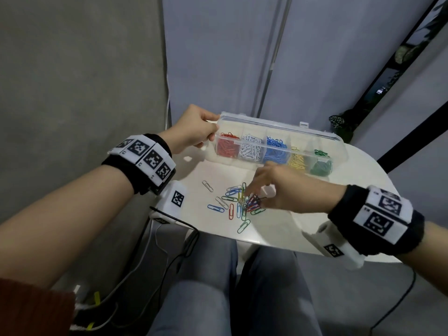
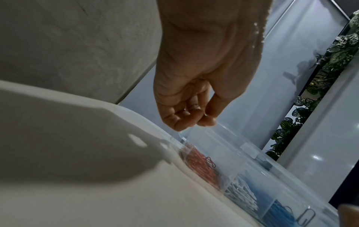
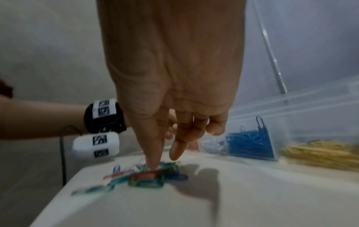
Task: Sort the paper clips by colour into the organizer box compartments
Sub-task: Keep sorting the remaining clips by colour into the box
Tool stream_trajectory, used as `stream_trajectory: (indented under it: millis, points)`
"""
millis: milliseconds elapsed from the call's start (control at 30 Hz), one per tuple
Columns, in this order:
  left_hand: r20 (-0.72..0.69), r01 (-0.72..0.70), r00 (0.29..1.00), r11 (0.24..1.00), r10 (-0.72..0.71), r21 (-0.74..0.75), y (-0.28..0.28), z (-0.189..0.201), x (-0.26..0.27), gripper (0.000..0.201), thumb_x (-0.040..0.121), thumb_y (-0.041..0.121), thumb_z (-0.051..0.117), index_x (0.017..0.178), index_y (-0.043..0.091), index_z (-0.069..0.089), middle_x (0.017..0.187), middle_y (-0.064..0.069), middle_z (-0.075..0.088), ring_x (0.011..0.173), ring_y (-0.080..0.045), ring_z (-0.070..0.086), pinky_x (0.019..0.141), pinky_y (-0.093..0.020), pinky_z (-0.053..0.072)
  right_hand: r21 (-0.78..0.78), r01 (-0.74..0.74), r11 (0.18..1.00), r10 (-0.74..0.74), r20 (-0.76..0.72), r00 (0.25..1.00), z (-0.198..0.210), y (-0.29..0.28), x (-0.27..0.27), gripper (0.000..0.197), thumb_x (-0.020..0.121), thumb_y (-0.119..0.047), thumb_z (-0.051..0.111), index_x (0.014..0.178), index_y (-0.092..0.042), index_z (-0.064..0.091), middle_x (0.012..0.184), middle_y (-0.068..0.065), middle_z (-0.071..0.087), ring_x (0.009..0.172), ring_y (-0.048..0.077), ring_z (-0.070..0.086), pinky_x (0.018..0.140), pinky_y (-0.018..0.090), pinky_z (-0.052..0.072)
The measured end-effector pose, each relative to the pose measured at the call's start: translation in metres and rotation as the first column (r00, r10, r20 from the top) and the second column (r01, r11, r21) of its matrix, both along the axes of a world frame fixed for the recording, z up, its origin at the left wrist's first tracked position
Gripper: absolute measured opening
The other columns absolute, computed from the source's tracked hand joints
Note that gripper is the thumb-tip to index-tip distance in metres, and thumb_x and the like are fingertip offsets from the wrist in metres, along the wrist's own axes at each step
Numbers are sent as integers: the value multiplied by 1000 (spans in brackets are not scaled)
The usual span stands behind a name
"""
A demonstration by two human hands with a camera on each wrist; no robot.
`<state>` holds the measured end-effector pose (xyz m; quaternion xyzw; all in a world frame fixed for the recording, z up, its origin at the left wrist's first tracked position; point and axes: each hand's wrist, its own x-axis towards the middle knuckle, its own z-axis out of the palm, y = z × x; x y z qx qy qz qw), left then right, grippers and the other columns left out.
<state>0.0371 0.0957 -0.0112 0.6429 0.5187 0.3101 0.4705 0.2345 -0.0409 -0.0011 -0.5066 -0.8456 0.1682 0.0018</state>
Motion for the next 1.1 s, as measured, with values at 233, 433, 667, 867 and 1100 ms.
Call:
stream_trajectory:
  millis: [233, 433, 667, 867, 1100]
  points:
    - [7, 12, 1000, 1000, -12, 7, -2, 1, 1, 31, 94, 1, 52, 118, 18, 63, 58, -6, 50, 46, -12, 33, 48, -24, 30, 18, 166, 986, -166, -2, 986, -7, 5, 5, 14, 82, -10, 72, 95, -13, 77, 83, -4, 72, 67, 5, 57, 61, 15, 43]
    - [17, 9, 1000, 1000, -10, 8, -3, 1, 1, 31, 94, 0, 52, 113, 24, 60, 58, -6, 50, 47, -13, 33, 48, -24, 31, -10, 328, 945, -324, -179, 929, -2, 12, 17, 11, 79, -3, 74, 87, -9, 79, 80, 0, 75, 63, 0, 59, 62, 10, 47]
    - [4, -3, 1000, 1000, 3, 2, -1, 1, 1, 32, 95, 2, 52, 124, 12, 62, 58, -4, 50, 45, -11, 34, 47, -23, 32, -118, 456, 882, -468, -324, 822, 5, 15, 21, 12, 76, -4, 77, 69, -14, 75, 54, -16, 65, 49, -6, 55, 52, 5, 40]
    - [0, -7, 1000, 1000, 7, -5, -1, 1, 1, 36, 94, 3, 53, 129, 9, 59, 58, -5, 51, 46, -11, 35, 48, -24, 32, -248, 487, 838, -546, -411, 730, 7, 13, 15, 9, 70, -2, 82, 66, -5, 74, 46, -9, 59, 41, 0, 44, 45, 10, 35]
    - [-4, -11, 1000, 1000, 11, -9, 0, 0, 2, 36, 94, 2, 54, 130, 8, 58, 57, -5, 52, 46, -12, 36, 48, -25, 32, -264, 348, 900, -436, -500, 748, 1, 18, -7, 15, 76, 1, 77, 86, -10, 75, 68, 6, 66, 59, 10, 55, 59, 22, 45]
